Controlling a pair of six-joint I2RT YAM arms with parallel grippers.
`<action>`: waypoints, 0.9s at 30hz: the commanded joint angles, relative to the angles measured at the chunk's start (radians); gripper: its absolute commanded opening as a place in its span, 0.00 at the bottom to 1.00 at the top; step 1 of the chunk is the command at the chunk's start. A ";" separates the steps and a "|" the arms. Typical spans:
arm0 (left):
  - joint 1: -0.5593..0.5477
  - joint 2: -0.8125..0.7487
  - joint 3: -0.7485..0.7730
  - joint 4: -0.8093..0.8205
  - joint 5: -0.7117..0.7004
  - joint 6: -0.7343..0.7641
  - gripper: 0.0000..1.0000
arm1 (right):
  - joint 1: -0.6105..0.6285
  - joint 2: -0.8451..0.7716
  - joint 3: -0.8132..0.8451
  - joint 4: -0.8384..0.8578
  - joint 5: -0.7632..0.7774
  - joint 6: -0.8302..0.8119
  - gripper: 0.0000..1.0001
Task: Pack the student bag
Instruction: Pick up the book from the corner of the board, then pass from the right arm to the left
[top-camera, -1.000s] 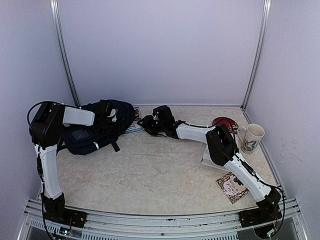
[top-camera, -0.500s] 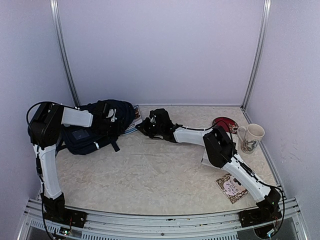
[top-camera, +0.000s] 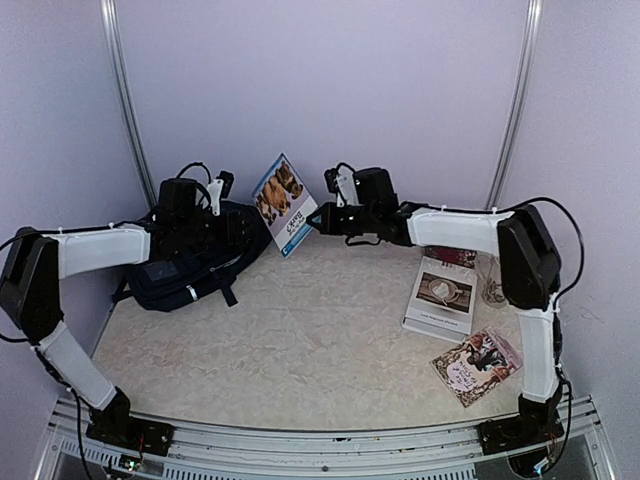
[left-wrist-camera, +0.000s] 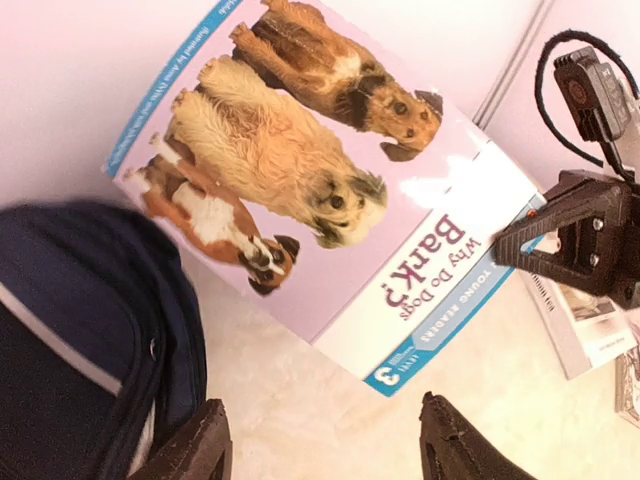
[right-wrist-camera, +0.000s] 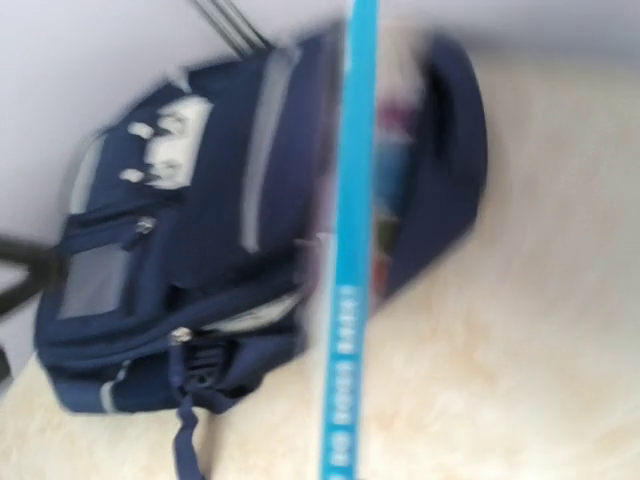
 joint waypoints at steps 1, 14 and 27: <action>-0.049 -0.121 0.006 0.089 0.116 0.131 0.65 | -0.057 -0.266 -0.077 -0.160 -0.147 -0.423 0.00; -0.101 -0.159 0.139 -0.204 0.390 0.336 0.99 | -0.050 -0.741 -0.265 -0.723 -0.333 -0.987 0.00; -0.236 -0.171 0.144 -0.167 0.734 0.370 0.44 | -0.048 -0.880 -0.362 -0.655 -0.476 -1.081 0.00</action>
